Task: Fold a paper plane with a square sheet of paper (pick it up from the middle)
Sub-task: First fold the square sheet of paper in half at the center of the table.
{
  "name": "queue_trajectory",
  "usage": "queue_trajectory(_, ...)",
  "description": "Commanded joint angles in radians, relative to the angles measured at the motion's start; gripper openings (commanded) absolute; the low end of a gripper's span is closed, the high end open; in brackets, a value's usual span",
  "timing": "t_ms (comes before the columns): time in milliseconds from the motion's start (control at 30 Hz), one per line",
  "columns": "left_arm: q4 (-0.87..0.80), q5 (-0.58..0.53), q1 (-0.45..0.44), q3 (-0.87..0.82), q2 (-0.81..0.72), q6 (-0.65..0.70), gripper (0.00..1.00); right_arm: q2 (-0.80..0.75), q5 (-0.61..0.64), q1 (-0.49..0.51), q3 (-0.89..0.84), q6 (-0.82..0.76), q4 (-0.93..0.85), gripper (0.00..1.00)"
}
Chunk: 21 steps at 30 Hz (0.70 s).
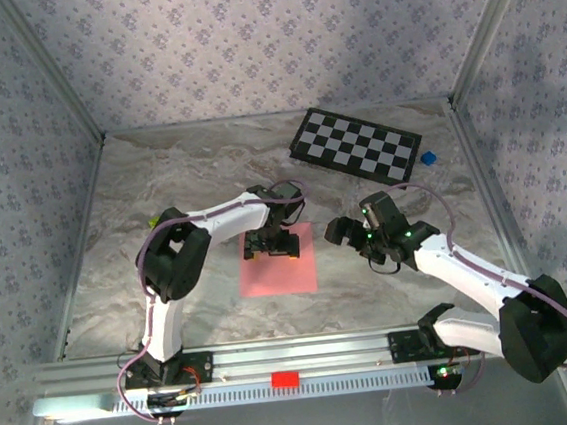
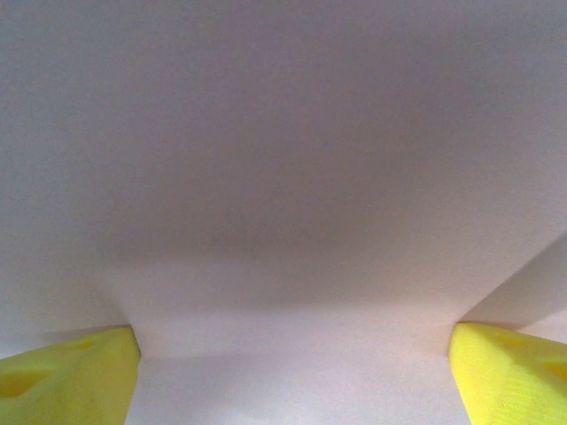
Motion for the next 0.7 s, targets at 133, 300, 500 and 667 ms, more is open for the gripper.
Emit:
queue_trajectory(133,0.026,0.027,-0.023,-0.051,0.068,-0.006,0.89,0.001,-0.004,-0.006,0.003,-0.003,-0.037,0.99)
queue_trajectory(300,0.024,0.028,-0.024,-0.041,0.057,-0.002,0.88,-0.003,-0.002,-0.006,0.003,0.0,-0.04,0.99)
queue_trajectory(500,0.033,0.029,-0.023,-0.037,0.027,-0.002,0.81,-0.012,0.008,-0.006,0.001,0.003,-0.047,0.99)
queue_trajectory(667,0.064,0.023,-0.025,-0.054,-0.018,0.0,0.7,-0.033,0.029,-0.006,0.002,0.018,-0.062,0.99)
